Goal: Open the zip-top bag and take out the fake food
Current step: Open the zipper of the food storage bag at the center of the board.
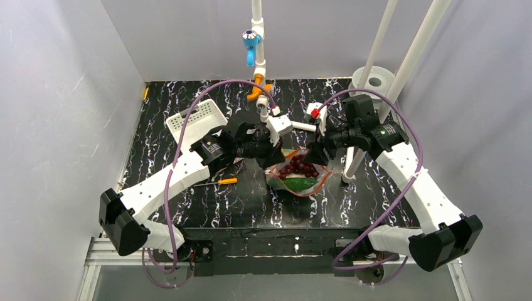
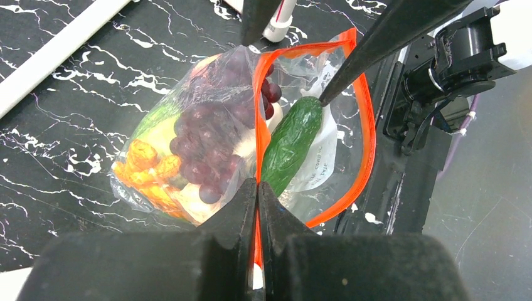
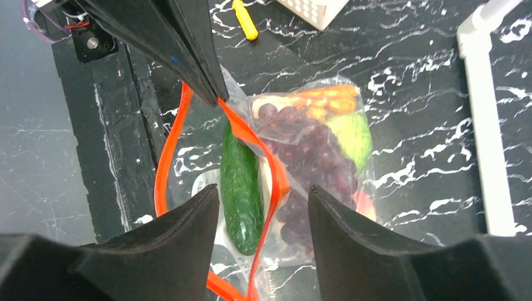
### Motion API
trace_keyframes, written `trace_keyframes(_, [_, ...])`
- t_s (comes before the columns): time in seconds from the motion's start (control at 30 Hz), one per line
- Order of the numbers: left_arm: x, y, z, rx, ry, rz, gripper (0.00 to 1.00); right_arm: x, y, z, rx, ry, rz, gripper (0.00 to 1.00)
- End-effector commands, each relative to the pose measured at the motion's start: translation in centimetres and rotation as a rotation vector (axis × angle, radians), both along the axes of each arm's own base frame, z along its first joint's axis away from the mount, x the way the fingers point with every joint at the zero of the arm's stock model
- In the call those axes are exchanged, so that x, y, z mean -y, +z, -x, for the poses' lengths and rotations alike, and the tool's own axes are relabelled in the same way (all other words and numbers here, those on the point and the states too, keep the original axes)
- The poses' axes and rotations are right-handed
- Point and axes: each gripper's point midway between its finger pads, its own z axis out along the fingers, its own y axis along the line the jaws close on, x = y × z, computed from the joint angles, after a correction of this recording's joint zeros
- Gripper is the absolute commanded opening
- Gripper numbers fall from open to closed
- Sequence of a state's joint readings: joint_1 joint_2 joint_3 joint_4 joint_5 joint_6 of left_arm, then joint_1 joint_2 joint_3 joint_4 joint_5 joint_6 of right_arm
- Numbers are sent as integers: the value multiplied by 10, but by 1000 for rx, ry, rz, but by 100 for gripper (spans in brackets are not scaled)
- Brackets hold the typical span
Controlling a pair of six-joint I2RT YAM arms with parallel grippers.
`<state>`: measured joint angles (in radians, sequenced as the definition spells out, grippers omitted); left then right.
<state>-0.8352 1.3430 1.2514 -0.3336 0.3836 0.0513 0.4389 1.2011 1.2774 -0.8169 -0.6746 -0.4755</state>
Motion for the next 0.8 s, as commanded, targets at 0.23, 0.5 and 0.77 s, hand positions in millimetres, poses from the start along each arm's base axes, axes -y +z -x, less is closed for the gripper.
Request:
trace_keyframes(0.23, [8,29,1,51,-45,67,0,-17,21,-9,39,101,-2,58])
trace_keyframes(0.5, [7,30,-1,59,-28,72,0,-16,12,-12,54,89,41,29])
trace_keyframes(0.77, [1,38,-4,22,85,127,0,-18,15,-11,9,48,14,1])
